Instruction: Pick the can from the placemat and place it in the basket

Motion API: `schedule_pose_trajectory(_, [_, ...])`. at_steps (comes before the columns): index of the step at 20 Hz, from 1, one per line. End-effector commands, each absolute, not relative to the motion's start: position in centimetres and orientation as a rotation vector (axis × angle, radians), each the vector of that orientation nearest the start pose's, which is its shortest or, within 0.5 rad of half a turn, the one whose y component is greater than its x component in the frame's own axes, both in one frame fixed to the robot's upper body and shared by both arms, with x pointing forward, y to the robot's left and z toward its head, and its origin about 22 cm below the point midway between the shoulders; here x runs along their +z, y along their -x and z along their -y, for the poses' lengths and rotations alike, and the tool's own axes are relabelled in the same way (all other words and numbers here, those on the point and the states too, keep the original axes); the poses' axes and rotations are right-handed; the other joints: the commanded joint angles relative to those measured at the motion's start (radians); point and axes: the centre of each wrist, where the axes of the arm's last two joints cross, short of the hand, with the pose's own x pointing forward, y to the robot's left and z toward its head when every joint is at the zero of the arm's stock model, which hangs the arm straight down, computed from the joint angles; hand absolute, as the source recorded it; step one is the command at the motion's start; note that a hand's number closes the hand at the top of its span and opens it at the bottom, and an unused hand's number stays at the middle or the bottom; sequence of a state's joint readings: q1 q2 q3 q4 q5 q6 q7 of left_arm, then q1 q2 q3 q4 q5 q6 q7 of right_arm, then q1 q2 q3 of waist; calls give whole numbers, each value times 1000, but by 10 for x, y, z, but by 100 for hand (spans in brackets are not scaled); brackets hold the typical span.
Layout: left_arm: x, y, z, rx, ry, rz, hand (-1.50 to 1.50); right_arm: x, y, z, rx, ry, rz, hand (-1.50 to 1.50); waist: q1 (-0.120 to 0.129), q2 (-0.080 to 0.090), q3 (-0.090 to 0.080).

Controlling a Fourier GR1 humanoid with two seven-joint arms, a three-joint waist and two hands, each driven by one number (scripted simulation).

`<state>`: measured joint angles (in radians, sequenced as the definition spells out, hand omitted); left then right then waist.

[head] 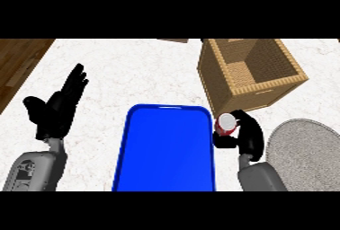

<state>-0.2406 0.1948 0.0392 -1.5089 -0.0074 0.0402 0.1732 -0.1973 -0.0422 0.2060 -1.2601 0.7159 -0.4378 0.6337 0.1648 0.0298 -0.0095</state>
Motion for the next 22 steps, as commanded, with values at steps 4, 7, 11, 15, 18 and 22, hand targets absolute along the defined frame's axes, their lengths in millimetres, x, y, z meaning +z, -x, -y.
schedule_pose_trajectory(4, [65, -308, -238, -186, -114, 1584, 0, 10, -305, 82, 305, 714, 1275, 150, 55, 8, 17])
schedule_pose_trajectory(7, [61, -312, -235, -180, -124, 1581, 0, 34, -310, 58, 213, 691, 1438, 150, 37, 6, 15])
schedule_pose_trajectory(11, [65, -316, -238, -179, -139, 1579, 0, 53, -312, 35, 95, 683, 1574, 150, 27, -3, 12])
schedule_pose_trajectory(15, [64, -316, -239, -173, -164, 1578, 0, 72, -330, 18, 56, 731, 1631, 150, 15, -10, 8])
schedule_pose_trajectory(18, [57, -316, -244, -153, -163, 1551, 0, 88, -340, 4, 62, 765, 1637, 150, 2, -15, 5])
schedule_pose_trajectory(22, [57, -322, -242, -130, -196, 1547, 0, 117, -361, -8, 28, 819, 1599, 150, -34, -16, 5])
